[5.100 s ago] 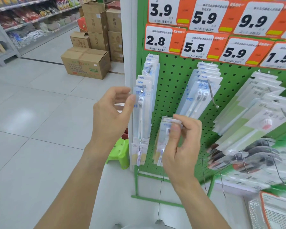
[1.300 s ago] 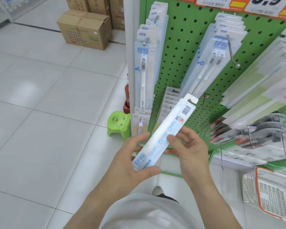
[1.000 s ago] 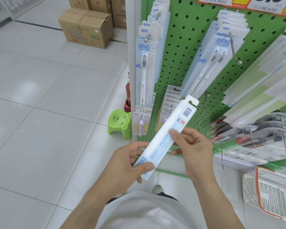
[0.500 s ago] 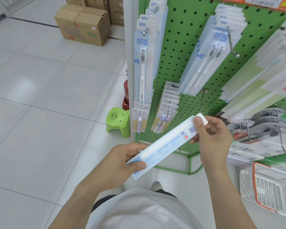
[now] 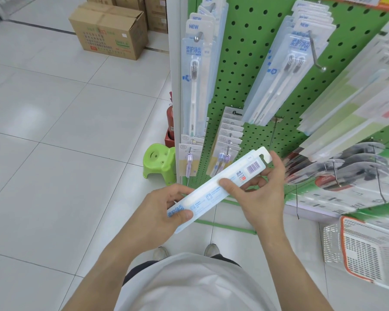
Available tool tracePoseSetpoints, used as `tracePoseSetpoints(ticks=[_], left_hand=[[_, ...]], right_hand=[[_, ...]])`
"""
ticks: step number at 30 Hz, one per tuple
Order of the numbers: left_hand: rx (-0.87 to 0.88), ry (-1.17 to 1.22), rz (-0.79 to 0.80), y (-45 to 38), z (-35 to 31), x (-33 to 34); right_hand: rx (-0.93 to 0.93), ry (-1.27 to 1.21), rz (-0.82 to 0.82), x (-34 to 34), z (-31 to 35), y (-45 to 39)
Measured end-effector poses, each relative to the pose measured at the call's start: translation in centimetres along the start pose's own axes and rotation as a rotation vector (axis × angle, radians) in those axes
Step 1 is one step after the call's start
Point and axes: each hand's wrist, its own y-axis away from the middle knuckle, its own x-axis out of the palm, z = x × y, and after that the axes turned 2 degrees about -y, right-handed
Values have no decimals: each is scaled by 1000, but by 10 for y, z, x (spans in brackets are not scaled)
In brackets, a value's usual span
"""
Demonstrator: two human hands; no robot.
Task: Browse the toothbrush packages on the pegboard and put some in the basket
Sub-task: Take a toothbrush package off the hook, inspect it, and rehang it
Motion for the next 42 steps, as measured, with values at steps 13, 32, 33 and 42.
tracePoseSetpoints(ticks=[13,32,33,42], left_hand=[[35,23,147,-3,-15,9],[598,-608,-288,-25,-16,44],[628,-628,-293,-28,-16,44],[580,-236,-235,-20,-30,33]], right_hand=[[104,-250,129,7,10,2],[119,-324,165,15,29,8],[111,-324,183,14,31,8],[-159,-56,164,3,35,7]])
